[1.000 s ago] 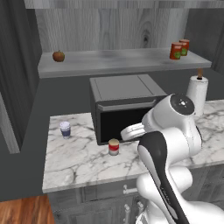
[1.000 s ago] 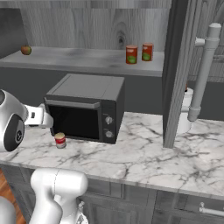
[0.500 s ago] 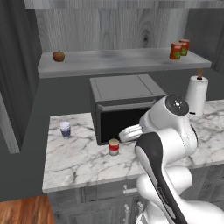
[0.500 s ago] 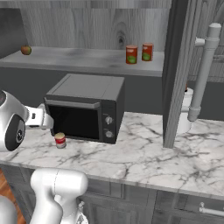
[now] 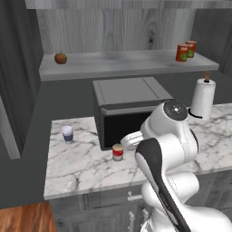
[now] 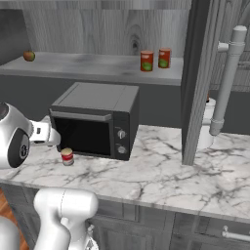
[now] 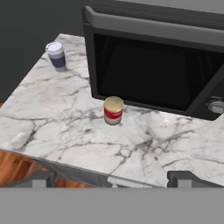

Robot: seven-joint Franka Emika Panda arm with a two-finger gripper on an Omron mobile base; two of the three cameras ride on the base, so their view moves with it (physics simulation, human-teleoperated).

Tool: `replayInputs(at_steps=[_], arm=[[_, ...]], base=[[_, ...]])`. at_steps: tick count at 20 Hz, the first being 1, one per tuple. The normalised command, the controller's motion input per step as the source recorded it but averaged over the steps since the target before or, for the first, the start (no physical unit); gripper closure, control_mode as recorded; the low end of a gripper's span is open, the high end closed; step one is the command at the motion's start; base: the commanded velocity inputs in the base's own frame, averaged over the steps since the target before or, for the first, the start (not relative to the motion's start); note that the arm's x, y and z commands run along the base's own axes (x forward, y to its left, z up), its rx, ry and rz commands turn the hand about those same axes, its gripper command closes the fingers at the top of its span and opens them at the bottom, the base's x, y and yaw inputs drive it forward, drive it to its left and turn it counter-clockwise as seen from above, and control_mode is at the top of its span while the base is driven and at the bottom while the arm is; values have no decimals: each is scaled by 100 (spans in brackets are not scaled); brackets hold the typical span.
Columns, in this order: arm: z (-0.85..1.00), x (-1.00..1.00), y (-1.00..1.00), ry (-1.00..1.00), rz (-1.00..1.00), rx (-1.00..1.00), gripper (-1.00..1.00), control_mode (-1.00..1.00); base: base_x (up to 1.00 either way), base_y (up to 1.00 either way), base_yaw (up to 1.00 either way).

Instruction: Pick the cans from the counter and place them in their designated side in the cabinet.

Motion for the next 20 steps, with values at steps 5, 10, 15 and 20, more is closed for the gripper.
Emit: replayInputs(at_steps=[5,10,15,20], arm=[[-27,0,3,-12,0,0,-100,-100],[-22,0,1,-11,0,0,-100,-100],[-26,0,0,-12,0,0,-100,-100],[-27,7,0,-10,0,2,-100,-100]], base=[[0,0,0],[0,0,0],[0,0,0],[0,0,0]])
